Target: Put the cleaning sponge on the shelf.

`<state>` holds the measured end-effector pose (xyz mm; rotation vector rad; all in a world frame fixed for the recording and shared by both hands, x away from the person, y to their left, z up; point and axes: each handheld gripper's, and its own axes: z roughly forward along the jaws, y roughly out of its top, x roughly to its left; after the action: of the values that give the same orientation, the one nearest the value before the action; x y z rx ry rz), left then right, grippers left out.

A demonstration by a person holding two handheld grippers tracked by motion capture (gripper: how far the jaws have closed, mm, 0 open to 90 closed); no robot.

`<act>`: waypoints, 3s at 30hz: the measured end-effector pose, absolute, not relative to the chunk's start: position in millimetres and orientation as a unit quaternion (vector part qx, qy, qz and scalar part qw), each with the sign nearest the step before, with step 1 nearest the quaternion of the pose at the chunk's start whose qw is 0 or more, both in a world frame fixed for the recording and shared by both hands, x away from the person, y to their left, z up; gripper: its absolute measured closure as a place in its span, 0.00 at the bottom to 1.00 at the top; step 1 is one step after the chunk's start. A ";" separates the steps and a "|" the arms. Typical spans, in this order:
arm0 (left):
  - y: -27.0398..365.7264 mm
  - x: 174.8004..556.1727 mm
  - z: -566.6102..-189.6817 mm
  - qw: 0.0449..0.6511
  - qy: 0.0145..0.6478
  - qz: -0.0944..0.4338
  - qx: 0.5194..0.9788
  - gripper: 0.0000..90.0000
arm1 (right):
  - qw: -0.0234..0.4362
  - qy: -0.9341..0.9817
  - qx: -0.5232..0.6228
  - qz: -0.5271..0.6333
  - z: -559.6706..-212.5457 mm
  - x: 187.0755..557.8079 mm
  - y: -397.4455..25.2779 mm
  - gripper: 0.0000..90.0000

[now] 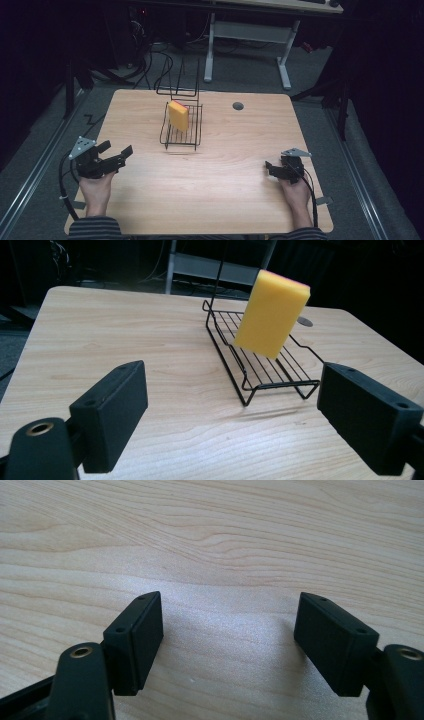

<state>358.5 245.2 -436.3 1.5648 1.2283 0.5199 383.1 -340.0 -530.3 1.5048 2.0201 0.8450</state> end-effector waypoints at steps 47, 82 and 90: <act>221.0 370.5 -493.8 0.454 0.514 0.176 0.706 0.16 | 0.239 0.739 0.549 0.309 -530.3 382.8 -339.9 0.31; 202.4 402.1 -526.7 0.371 0.527 0.194 0.740 0.16 | 0.240 0.740 0.547 0.308 -530.4 382.8 -339.8 0.31; 199.3 405.9 -531.2 0.356 0.527 0.197 0.746 0.16 | 0.240 0.740 0.547 0.308 -530.3 382.8 -339.8 0.31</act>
<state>405.9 199.3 -531.2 1.9274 1.3611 0.5094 382.8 -339.8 -530.3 1.4977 2.0267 0.8427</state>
